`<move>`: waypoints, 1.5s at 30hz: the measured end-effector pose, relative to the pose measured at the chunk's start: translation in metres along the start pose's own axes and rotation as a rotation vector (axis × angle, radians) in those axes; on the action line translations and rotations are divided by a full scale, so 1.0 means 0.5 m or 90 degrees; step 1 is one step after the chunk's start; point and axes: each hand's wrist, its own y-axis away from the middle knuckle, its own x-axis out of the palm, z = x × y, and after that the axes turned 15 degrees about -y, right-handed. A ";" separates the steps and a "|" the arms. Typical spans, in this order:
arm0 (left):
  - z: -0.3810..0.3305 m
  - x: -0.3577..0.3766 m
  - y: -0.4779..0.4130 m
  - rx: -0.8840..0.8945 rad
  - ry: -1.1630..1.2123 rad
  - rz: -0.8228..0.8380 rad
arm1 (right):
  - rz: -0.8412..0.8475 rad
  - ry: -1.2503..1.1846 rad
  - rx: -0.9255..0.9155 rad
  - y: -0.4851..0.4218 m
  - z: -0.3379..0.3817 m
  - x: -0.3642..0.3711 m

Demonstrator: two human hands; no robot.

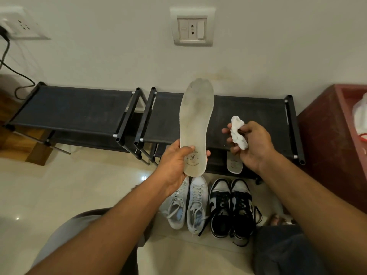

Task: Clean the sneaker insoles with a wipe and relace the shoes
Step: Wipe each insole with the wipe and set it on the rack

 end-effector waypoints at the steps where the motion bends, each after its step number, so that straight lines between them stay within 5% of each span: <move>1: 0.006 -0.005 0.001 -0.003 -0.019 -0.003 | 0.010 0.025 0.003 0.002 0.002 -0.003; 7: 0.031 -0.025 0.016 -0.030 -0.153 -0.004 | 0.055 0.194 -0.010 0.027 -0.020 -0.032; 12: 0.062 -0.041 0.050 -0.040 -0.382 0.065 | 0.093 0.337 0.011 0.055 -0.061 -0.069; 18: 0.114 -0.043 0.087 -0.087 -0.454 0.157 | 0.138 0.448 0.046 0.096 -0.092 -0.115; 30: 0.214 -0.031 0.109 -0.359 -0.593 0.278 | 0.066 0.680 0.178 0.088 -0.181 -0.166; 45: 0.291 -0.063 -0.076 -0.203 -0.626 0.043 | -0.083 0.567 0.085 -0.051 -0.252 -0.206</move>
